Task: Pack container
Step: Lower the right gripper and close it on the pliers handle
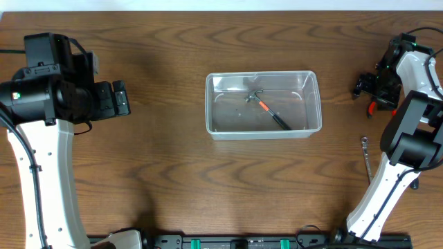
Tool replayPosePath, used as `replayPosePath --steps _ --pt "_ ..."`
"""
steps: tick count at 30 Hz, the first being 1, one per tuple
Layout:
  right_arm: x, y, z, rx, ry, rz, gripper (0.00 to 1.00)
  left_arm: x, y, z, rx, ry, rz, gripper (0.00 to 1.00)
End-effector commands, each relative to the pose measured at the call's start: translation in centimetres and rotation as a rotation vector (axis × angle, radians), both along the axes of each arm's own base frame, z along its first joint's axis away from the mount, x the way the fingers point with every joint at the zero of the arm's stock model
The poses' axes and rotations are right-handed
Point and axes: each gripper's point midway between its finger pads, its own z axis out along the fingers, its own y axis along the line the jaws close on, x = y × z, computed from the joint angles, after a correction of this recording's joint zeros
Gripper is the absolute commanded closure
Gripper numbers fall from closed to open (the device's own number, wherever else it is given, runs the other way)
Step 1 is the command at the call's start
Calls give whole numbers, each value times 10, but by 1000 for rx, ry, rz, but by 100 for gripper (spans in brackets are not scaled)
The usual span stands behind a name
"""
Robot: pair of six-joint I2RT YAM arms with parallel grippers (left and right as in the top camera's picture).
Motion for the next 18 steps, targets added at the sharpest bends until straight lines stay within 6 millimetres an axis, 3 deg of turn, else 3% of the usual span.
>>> replayPosePath --steps 1,7,18 --pt "-7 -2 -8 -9 27 -20 25 1 3 4 9 -10 8 2" --pt "-7 -3 -8 -11 27 -37 40 1 3 4 9 -10 9 2" --pt "-8 -5 -8 -26 31 -107 50 1 3 4 9 -10 9 2"
